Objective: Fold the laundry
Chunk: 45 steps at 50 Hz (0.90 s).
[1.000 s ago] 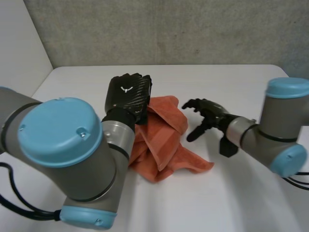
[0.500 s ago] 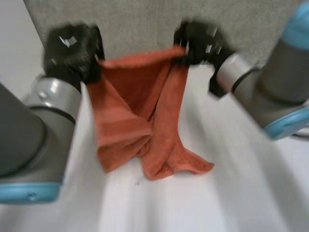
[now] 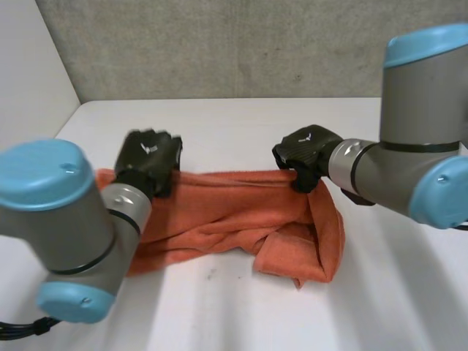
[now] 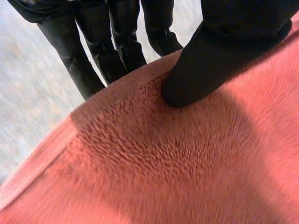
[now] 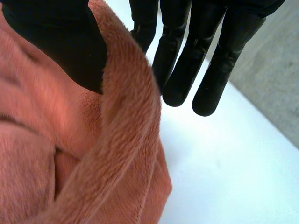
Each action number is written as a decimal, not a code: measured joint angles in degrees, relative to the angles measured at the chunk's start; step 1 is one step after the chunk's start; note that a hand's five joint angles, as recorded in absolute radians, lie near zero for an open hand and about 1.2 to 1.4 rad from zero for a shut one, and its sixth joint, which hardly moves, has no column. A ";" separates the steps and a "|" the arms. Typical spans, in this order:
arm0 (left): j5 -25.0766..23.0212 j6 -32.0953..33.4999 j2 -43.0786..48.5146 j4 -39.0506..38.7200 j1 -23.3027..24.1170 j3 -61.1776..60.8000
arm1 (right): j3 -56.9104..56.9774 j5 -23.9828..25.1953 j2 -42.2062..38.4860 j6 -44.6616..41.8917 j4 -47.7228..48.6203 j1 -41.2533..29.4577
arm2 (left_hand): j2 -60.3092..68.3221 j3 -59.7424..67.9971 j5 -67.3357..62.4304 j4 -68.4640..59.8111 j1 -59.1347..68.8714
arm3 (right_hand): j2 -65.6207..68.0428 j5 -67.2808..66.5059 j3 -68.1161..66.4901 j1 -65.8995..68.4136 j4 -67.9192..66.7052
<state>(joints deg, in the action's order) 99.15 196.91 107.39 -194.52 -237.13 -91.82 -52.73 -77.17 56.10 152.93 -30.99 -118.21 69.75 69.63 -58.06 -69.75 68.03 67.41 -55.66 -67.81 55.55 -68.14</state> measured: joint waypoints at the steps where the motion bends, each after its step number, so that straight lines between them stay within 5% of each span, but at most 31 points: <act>1: -0.01 0.20 3.92 -0.25 -0.42 1.08 | 0.61 -1.07 -1.94 -1.28 0.57 0.02 | 0.00 0.00 0.00 0.00 0.12 | 0.00 0.00 0.00 0.00 0.00; 12: -0.12 1.65 12.52 -6.98 -1.43 16.87 | 9.59 -7.80 -4.91 -3.31 24.96 0.15 | 0.00 0.00 0.00 0.00 0.12 | 0.00 0.00 -0.02 0.00 -0.01; 17: -0.39 2.41 5.92 -24.07 -1.83 24.33 | 10.53 -9.46 3.44 -2.69 46.49 0.08 | 0.00 0.00 0.00 -0.01 0.12 | 0.00 0.00 -0.03 0.00 -0.02; 21: -0.47 3.49 0.94 -35.33 -2.01 23.76 | 8.42 -8.64 9.24 -2.57 51.84 0.17 | 0.00 0.00 0.00 -0.01 0.12 | 0.00 0.00 -0.03 0.00 -0.02; 26: -0.66 4.81 -3.66 -41.25 -2.59 18.10 | 4.28 -4.61 13.82 -2.62 46.61 0.59 | 0.00 0.00 0.00 -0.01 0.50 | 0.00 -0.13 -0.03 0.00 -0.02; 35: -1.21 5.01 -5.11 -37.10 -5.94 1.53 | 0.22 3.27 12.90 -4.60 20.27 1.29 | 0.01 0.00 0.00 -0.02 0.97 | 0.00 -0.43 -0.04 0.00 -0.03; 38: -1.28 4.89 -3.69 -35.83 -7.25 -5.40 | -0.68 5.05 8.73 -8.07 8.14 2.34 | 0.01 0.01 0.00 -0.02 1.24 | 0.00 -0.71 -0.04 0.00 -0.02; 45: -1.20 5.11 3.68 -33.48 -7.40 -11.23 | -0.85 4.87 -2.77 -13.73 3.29 3.15 | 0.02 0.02 0.00 -0.02 1.25 | -0.04 -0.87 -0.03 0.00 -0.01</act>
<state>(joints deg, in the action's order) 97.95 202.03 111.07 -228.00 -244.53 -103.05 -53.59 -72.31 53.33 139.20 -27.70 -115.06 69.77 69.65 -58.06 -69.77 69.28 67.38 -56.53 -67.83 55.54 -68.15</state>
